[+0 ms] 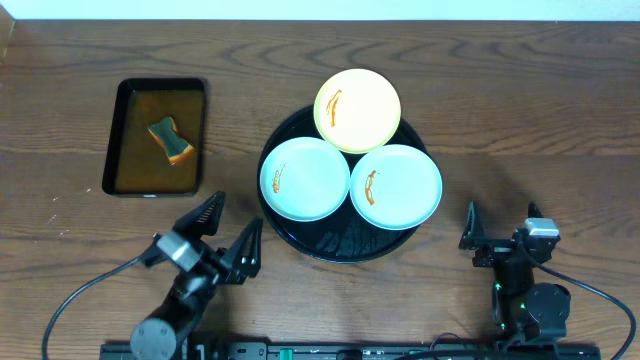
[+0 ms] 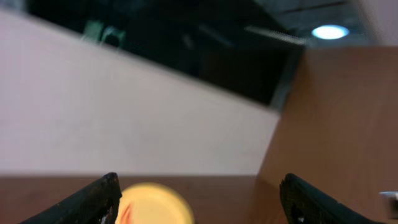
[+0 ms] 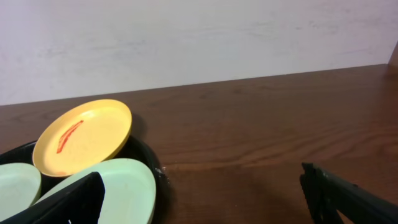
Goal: Clean dirty plates on tray and stack at the side
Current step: 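Reach the left gripper to the sponge in the black tray and grasp it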
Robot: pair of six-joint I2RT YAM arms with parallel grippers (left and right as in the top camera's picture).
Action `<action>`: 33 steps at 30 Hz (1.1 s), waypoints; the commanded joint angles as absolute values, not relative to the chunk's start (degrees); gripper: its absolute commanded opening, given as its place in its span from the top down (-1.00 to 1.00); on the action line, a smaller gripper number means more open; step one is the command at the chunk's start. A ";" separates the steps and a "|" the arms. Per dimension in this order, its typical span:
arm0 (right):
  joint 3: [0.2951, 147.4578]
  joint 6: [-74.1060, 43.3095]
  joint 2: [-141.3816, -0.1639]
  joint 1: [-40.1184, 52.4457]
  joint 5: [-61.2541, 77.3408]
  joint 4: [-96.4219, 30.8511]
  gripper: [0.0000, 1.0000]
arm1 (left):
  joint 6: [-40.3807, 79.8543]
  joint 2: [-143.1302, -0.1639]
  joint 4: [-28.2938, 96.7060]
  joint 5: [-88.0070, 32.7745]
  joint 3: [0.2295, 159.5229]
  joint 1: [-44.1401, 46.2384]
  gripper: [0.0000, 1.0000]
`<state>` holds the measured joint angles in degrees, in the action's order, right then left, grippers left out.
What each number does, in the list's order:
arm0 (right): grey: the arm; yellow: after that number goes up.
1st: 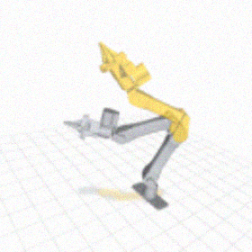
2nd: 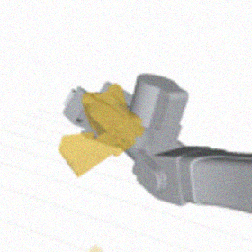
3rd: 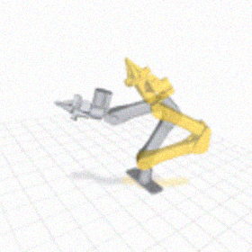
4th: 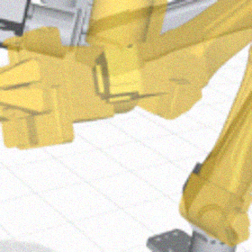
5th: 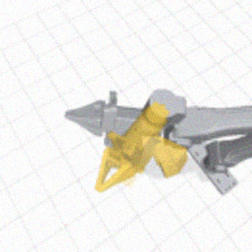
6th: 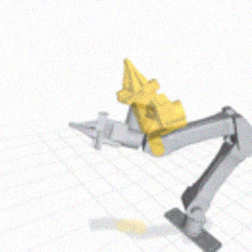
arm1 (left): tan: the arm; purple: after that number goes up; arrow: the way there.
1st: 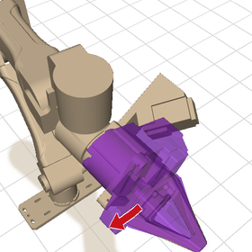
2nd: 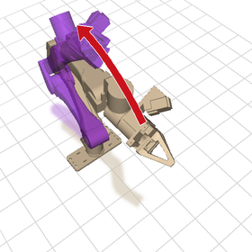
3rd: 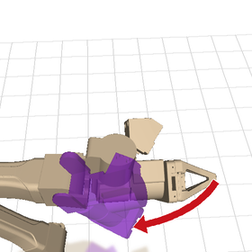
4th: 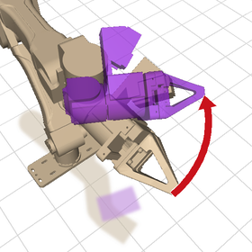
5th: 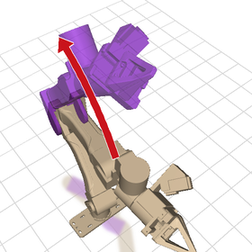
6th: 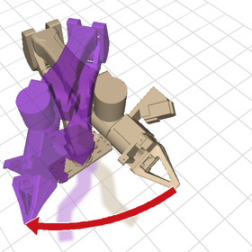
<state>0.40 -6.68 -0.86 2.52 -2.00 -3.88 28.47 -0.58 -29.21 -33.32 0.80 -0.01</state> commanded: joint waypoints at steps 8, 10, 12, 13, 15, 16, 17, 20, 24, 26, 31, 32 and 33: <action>0.32 -5.91 -0.91 2.13 -2.59 -4.10 -0.98 | 10.00 -13.47 8.27 -22.85 29.32 -0.32 -0.65; 0.32 -5.91 -0.91 2.13 -2.59 -4.08 -0.98 | 5.54 -22.22 21.15 -18.00 39.46 -0.32 -0.65; 0.32 -5.91 -0.93 2.13 -2.59 -4.10 -0.99 | 1.58 -32.99 34.81 -14.57 50.92 -0.32 -0.65; 0.32 -5.91 -0.91 2.11 -2.59 -4.08 -0.98 | 0.62 -37.45 40.23 -13.47 55.59 -0.32 -0.65; 0.32 -5.91 -0.91 2.11 -2.59 -4.10 -0.98 | 0.69 -46.02 49.17 -13.37 64.62 -0.32 -0.65; 0.32 -5.91 -0.91 2.13 -2.59 -4.10 -0.98 | 0.67 -49.98 52.49 -13.93 68.66 -0.32 -0.65; 0.32 -5.91 -0.91 2.11 -2.59 -4.10 -0.98 | 0.67 -53.52 54.78 -14.06 72.03 -0.32 -0.65; 0.32 -5.91 -0.93 2.13 -2.59 -4.08 -0.98 | 0.69 -61.25 57.43 -14.22 78.37 -0.32 -0.66; 0.32 -5.91 -0.93 2.13 -2.59 -4.10 -0.99 | 3.57 -71.64 61.78 -14.22 87.37 -1.67 -0.65; 0.32 -5.91 -0.93 2.13 -2.59 -4.10 -0.98 | 3.44 -78.37 66.19 -13.82 93.32 -3.46 -0.65; 0.32 -5.91 -0.93 2.11 -2.59 -4.10 -0.99 | 3.53 -92.36 68.53 -13.87 103.39 -8.56 -0.65; 0.32 -5.91 -0.91 2.13 -2.59 -4.10 -0.99 | 3.51 -93.65 67.09 -13.87 103.55 -9.23 -0.65; 0.32 -5.91 -0.91 2.11 -2.59 -4.10 -0.98 | 3.49 -94.96 64.95 -13.82 103.46 -10.11 -0.65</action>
<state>0.40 -6.68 -1.06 2.52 -2.11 -3.90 3.16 -91.37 66.85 -14.59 101.89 -7.84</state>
